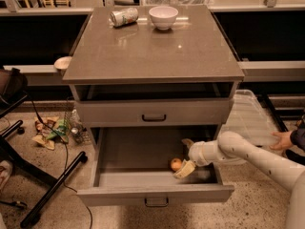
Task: Pick orange from middle drawer and place on counter
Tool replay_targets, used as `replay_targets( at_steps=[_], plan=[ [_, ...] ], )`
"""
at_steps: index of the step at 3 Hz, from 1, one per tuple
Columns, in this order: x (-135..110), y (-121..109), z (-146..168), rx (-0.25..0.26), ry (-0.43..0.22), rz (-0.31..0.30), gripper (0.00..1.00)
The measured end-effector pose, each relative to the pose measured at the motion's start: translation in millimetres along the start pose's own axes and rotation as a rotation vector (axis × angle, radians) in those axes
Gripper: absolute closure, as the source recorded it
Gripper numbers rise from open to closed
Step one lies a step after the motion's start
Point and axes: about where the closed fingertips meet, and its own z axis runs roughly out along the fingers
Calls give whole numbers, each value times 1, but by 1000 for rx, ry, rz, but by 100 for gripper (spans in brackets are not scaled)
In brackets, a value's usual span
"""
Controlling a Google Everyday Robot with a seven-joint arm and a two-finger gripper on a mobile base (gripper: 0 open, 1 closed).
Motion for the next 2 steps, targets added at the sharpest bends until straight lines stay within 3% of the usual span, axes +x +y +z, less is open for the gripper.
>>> replay_targets(
  at_steps=[2],
  plan=[
    [18, -7, 21, -3, -12, -2, 0]
  ],
)
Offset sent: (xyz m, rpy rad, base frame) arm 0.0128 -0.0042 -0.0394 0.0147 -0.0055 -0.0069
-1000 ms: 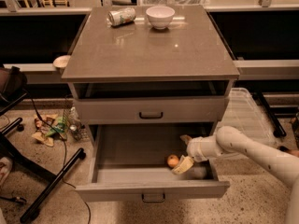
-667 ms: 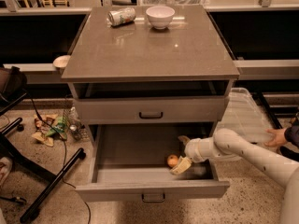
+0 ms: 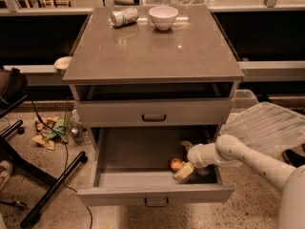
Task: Pick orange from middle drawer and place on counter
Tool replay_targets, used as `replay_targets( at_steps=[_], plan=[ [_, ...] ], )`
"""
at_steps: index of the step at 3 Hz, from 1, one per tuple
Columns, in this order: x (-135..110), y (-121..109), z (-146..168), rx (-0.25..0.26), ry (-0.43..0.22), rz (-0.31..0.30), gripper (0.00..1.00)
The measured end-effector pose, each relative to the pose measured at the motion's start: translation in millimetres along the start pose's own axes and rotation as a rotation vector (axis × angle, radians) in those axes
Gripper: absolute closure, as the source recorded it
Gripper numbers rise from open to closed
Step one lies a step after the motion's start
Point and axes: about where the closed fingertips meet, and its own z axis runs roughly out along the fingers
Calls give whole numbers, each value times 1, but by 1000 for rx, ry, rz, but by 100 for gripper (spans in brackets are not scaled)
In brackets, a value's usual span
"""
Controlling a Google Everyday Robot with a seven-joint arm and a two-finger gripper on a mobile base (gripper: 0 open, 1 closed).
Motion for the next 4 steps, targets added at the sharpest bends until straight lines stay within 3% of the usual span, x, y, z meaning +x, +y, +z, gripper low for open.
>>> replay_targets(
  at_steps=[1, 4],
  plan=[
    [5, 0, 4, 0, 3, 0, 17],
    [5, 9, 3, -2, 4, -10, 87]
  ],
)
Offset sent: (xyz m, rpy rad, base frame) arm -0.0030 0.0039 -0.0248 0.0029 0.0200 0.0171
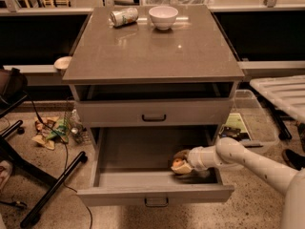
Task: Pick orange from middle drawer and place on counter
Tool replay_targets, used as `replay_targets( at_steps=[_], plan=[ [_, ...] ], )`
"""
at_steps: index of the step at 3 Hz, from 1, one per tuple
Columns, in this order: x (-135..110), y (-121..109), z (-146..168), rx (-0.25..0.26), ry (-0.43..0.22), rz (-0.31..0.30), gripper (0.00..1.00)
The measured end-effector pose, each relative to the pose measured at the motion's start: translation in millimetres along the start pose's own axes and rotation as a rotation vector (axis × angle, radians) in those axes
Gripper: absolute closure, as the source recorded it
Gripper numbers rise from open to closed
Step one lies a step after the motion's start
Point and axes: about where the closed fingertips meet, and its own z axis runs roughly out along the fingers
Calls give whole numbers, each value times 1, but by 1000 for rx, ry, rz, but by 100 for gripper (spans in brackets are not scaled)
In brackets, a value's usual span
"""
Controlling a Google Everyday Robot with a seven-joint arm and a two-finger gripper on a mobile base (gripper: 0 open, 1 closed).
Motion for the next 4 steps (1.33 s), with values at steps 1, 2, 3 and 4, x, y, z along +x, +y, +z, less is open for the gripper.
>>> replay_targets(
  at_steps=[1, 2, 3, 4],
  plan=[
    [-11, 6, -34, 68, 12, -19, 100],
    [-30, 19, -73, 121, 51, -59, 100],
    [-30, 19, -73, 121, 51, -59, 100],
    [-51, 16, -104, 169, 67, -94, 100]
  ],
)
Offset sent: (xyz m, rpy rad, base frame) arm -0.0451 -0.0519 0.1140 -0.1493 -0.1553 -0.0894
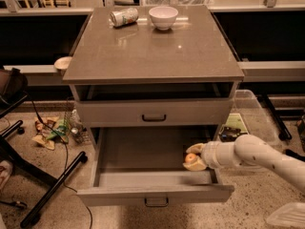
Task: Pick orange from middle drawer and place on counter
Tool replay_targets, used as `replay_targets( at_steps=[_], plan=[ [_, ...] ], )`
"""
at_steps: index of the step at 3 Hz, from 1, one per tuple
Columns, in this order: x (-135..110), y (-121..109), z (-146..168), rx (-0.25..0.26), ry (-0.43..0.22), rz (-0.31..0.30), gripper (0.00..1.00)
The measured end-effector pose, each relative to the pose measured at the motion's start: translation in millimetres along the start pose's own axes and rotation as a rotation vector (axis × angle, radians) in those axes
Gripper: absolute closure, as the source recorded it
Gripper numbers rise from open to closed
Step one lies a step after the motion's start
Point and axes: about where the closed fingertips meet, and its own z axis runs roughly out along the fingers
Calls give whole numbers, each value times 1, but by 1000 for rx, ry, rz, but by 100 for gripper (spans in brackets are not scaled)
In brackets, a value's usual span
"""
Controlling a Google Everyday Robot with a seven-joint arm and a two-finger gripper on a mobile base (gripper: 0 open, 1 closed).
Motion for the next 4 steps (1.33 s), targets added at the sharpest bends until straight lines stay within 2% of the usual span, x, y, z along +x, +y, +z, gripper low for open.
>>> replay_targets(
  at_steps=[2, 3, 4],
  plan=[
    [-66, -11, -98, 164, 77, -140, 100],
    [-73, -13, -105, 175, 82, -155, 100],
    [-75, -25, -120, 191, 80, -122, 100]
  ],
)
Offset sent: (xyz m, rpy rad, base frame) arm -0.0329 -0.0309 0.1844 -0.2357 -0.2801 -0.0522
